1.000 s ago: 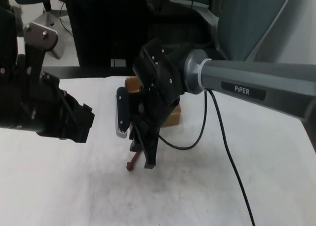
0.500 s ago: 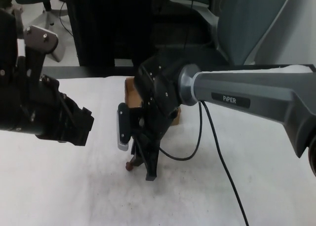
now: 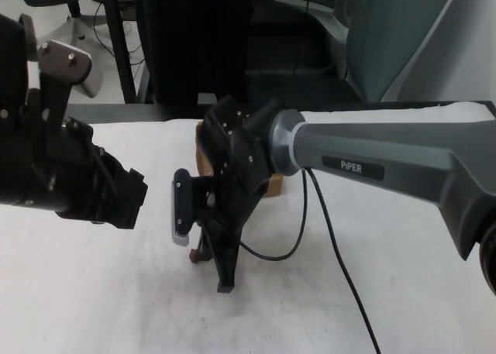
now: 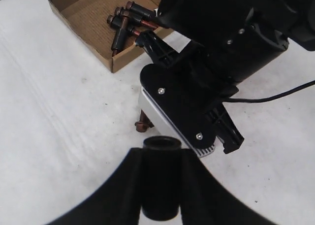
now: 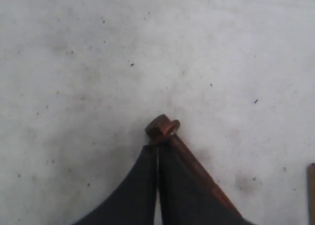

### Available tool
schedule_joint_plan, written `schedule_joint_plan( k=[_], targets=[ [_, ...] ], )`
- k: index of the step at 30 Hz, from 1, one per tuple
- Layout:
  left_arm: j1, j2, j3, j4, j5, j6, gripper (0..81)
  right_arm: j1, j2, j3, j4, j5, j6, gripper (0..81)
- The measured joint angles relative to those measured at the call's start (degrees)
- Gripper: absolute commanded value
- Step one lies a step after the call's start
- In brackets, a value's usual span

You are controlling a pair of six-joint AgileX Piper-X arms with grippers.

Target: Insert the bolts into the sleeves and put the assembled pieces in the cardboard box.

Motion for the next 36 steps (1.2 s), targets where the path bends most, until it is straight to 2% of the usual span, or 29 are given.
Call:
schedule_joint_plan(
  k=[4,9,12,23,33,36],
  targets=[
    [0.0,0.0,0.0,0.6,0.0,0.0,0.3,0.7,0.2,0.0,-2.3,1.7,1.7,2.7],
    [0.0,0.0,0.0,1.0,0.0,0.0,0.3,0.7,0.2,0.0,-3.0,4.4,4.6,23.7],
    [0.0,0.0,0.0,1.2,0.2,0.0,0.3,0.4,0.3,-0.5,-2.3,4.9,5.4,32.3],
    [0.0,0.0,0.0,1.2,1.3,0.0,0.3,-0.8,0.2,-9.4,-2.5,3.1,6.5,32.1],
    [0.0,0.0,0.0,1.2,1.3,0.0,0.3,-2.4,0.3,-9.8,-2.9,0.4,6.6,32.1],
    [0.0,0.0,0.0,1.2,1.3,0.0,0.3,-2.8,0.3,-9.8,-2.7,0.0,7.1,29.8]
  ],
)
